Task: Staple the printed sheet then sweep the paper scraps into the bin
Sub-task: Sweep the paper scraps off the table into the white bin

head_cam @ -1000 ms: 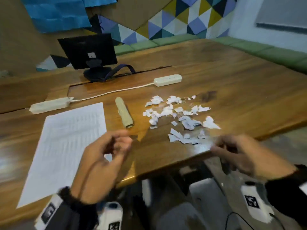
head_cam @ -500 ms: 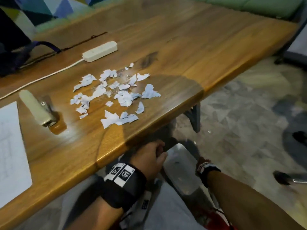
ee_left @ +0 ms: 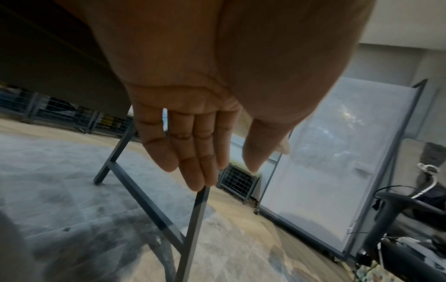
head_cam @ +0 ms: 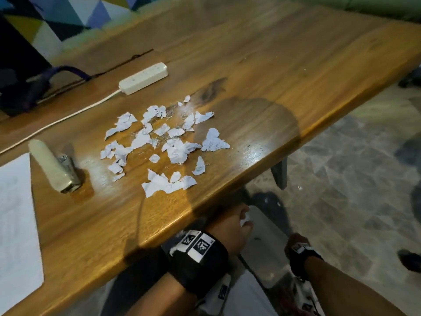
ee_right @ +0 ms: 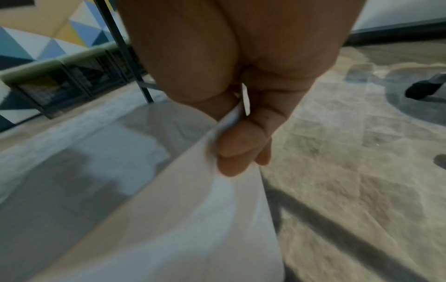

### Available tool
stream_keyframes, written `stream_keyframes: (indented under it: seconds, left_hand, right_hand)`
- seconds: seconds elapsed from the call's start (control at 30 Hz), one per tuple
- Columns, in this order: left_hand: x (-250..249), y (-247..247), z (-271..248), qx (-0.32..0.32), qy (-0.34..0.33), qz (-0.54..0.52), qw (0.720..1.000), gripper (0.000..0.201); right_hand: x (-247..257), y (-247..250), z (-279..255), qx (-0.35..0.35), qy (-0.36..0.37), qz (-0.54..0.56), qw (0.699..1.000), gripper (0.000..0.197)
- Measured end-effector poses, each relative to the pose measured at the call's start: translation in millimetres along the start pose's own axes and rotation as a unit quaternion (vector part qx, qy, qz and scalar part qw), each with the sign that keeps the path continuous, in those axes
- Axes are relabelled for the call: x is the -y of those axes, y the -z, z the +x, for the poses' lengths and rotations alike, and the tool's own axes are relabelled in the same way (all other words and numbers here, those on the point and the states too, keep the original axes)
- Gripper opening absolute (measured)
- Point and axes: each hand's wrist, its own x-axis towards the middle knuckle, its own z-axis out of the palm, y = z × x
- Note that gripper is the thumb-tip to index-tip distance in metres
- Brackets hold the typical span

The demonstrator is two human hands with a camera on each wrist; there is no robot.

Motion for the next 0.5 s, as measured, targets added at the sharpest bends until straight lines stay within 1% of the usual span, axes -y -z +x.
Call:
stream_keyframes:
  seconds: [0.07, 0.17, 0.27, 0.33, 0.4, 0.43, 0.47, 0.5]
  left_hand:
    - [-11.3, 9.2, -8.9, 0.005, -0.015, -0.010, 1.000, 0.032]
    - [-29.7, 24.9, -28.5, -0.003, -0.064, -0.013, 0.998, 0.037]
    - [-46.0, 44.1, -52.0, -0.026, -0.118, -0.016, 0.993, 0.034]
    - [-54.7, 62.0, -67.5, -0.044, -0.145, -0.023, 0.988, 0.031]
    - [-59.5, 83.3, -79.8, -0.080, -0.168, -0.025, 0.982, 0.027]
    - [-60.1, 94.7, -85.0, -0.107, -0.168, -0.028, 0.980, 0.026]
    - [-57.8, 105.1, -89.6, -0.139, -0.163, -0.027, 0.977, 0.025]
    - [-52.7, 114.6, -92.6, -0.176, -0.155, -0.015, 0.972, 0.028]
  right_hand:
    - [1.8, 3.4, -7.5, -0.024, 0.002, -0.004, 1.000, 0.039]
    - [4.3, 15.8, -11.7, -0.027, 0.011, 0.010, 1.000, 0.038]
    - [13.1, 39.6, -35.1, -0.011, 0.045, 0.019, 0.999, 0.037]
    - [20.9, 54.2, -56.5, -0.024, 0.079, 0.028, 0.996, 0.030]
    - [29.2, 64.0, -76.5, -0.016, 0.091, 0.011, 0.996, 0.019]
    - [33.8, 67.4, -86.5, -0.010, 0.094, -0.005, 0.996, 0.009]
    - [37.7, 70.8, -95.4, -0.012, 0.098, -0.016, 0.995, 0.006]
    - [40.0, 74.5, -103.8, -0.024, 0.098, -0.030, 0.994, 0.012]
